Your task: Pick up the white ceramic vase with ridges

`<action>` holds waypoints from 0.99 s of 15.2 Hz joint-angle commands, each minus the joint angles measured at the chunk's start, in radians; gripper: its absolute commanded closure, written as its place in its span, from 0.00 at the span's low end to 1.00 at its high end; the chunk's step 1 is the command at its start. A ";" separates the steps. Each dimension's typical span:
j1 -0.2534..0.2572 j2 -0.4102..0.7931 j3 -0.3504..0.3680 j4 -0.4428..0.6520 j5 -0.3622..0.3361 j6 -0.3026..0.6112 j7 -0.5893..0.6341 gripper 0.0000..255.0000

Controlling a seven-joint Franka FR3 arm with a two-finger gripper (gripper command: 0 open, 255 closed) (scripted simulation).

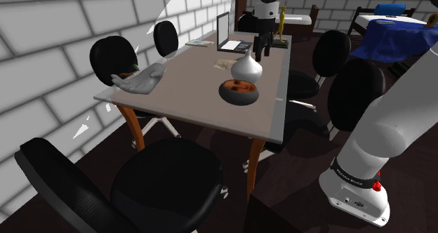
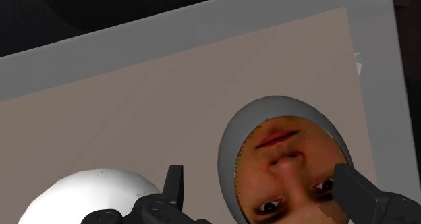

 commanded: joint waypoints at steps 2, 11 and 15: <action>-0.014 0.106 -0.025 0.118 0.006 -0.001 -0.042 0.00; -0.075 0.446 -0.073 0.528 0.065 -0.045 -0.153 0.00; -0.113 0.599 -0.080 0.744 0.096 -0.099 -0.186 0.00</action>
